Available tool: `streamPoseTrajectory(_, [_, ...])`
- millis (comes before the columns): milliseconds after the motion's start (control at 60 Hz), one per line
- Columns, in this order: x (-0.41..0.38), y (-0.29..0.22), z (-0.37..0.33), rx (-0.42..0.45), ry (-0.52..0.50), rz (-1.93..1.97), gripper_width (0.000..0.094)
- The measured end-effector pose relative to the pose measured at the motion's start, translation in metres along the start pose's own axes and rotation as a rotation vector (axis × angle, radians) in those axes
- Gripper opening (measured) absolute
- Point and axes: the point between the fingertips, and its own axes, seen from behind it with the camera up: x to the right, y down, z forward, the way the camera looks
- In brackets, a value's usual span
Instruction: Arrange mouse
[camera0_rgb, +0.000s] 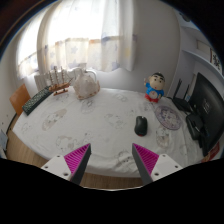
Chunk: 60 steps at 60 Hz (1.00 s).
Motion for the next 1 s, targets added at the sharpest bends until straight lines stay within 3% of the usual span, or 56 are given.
streamPoseTrajectory(167, [0.07,0.016,0.013,0.012,0.103,0.067,0.0859])
streamPoseTrajectory(350, [0.105,0.025,0.042,0.038,0.151,0.084,0.0857])
streamPoseTrajectory(533, [0.123,0.02,0.1,0.082,0.141,0.079,0.0853])
streamPoseTrajectory(1000, [0.157,-0.019,0.246,0.076,0.104,0.117,0.086])
